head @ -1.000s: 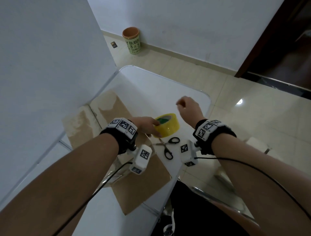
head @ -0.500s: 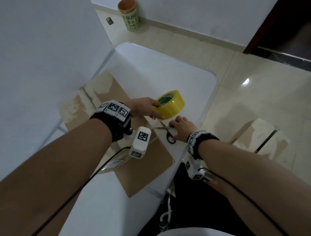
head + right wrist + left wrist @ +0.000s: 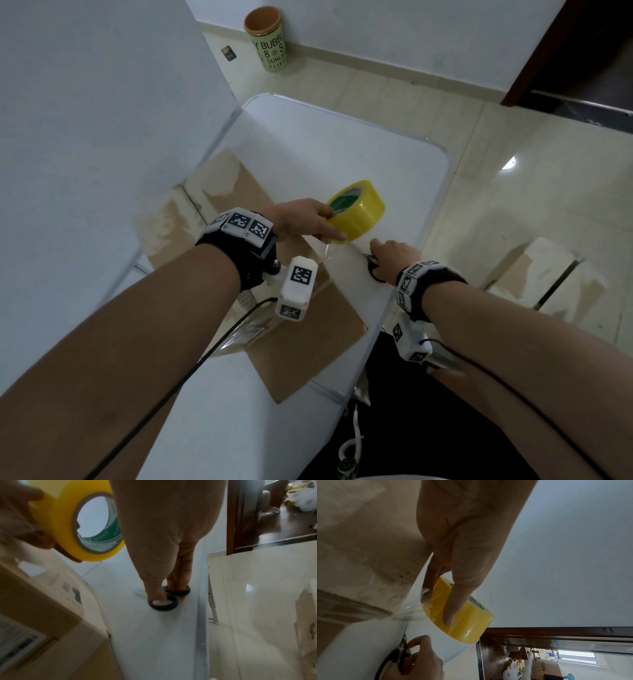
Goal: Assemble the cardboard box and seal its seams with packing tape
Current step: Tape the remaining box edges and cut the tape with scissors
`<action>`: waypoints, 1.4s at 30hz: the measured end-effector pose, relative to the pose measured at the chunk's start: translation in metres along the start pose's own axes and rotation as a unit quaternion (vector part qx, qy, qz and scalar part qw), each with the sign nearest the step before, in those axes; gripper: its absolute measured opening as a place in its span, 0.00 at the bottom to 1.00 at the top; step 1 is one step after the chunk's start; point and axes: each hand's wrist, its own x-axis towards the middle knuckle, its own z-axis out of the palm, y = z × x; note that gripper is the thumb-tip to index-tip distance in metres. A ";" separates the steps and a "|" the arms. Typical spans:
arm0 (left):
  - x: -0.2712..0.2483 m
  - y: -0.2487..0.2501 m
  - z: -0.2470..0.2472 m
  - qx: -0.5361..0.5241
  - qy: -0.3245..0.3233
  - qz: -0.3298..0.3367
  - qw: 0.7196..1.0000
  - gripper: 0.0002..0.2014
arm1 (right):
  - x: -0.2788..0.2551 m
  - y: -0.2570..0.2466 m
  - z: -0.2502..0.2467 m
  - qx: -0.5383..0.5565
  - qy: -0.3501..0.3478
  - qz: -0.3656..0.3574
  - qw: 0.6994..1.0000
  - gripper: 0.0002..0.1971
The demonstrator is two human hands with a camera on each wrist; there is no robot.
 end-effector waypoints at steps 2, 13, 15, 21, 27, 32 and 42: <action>0.000 -0.001 0.000 -0.006 -0.003 0.003 1.000 0.18 | -0.001 0.000 -0.005 0.040 -0.056 0.009 0.998 0.18; -0.006 -0.001 -0.001 -0.018 0.010 0.013 1.000 0.20 | -0.034 0.015 0.007 0.407 -0.185 0.055 0.893 0.10; -0.007 0.000 -0.001 -0.019 0.009 0.014 1.000 0.20 | -0.048 0.015 0.005 0.463 -0.208 0.051 0.860 0.11; -0.005 -0.001 0.001 -0.014 0.006 0.015 1.000 0.20 | -0.072 0.016 -0.005 0.526 -0.214 0.009 0.823 0.08; -0.005 0.000 0.001 -0.027 0.006 0.016 0.999 0.20 | -0.066 0.003 -0.015 0.537 -0.183 -0.020 0.823 0.10; -0.004 -0.001 0.001 -0.031 0.004 0.019 0.999 0.20 | -0.057 -0.009 -0.024 0.528 -0.157 -0.050 0.833 0.12; -0.004 -0.002 0.002 -0.045 0.002 0.020 0.999 0.22 | -0.051 -0.005 -0.036 0.439 -0.151 -0.076 0.882 0.08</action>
